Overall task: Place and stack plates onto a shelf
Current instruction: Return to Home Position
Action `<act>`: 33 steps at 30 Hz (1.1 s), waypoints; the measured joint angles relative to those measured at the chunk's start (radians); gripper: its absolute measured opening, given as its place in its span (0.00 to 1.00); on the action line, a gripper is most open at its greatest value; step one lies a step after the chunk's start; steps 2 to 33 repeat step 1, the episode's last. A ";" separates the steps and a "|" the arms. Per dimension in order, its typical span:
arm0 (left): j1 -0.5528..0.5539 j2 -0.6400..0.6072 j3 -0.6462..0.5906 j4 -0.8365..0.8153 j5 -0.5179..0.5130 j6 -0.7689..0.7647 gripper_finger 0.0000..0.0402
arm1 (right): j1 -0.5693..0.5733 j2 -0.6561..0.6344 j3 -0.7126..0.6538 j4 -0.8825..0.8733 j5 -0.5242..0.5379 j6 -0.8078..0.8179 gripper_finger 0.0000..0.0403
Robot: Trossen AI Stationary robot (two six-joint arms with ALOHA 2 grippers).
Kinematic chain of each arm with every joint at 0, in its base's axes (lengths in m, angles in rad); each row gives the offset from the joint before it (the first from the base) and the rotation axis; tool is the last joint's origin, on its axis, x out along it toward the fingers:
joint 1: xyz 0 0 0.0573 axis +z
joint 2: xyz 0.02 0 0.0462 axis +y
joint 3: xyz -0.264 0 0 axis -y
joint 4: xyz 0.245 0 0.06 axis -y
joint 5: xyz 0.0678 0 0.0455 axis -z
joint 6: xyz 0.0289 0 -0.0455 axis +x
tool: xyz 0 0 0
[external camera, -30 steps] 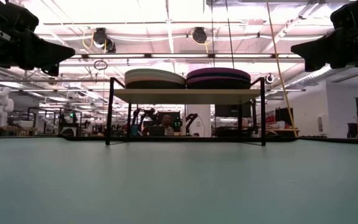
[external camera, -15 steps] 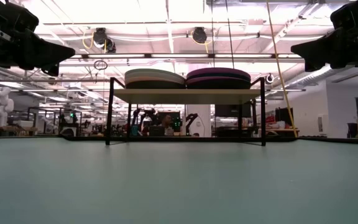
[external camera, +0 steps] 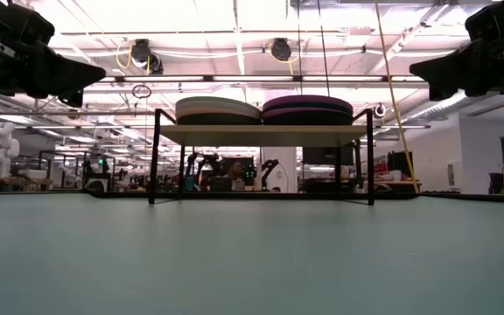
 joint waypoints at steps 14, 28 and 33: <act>0.000 0.000 0.000 0.000 0.000 0.000 0.01 | 0.000 0.000 0.000 0.000 0.000 0.000 0.00; 0.000 0.000 0.000 0.000 0.000 0.000 0.01 | 0.000 0.000 0.000 0.000 0.000 0.000 0.00; 0.000 0.000 0.000 0.000 0.000 0.000 0.01 | 0.000 0.000 0.000 0.000 0.000 0.000 0.00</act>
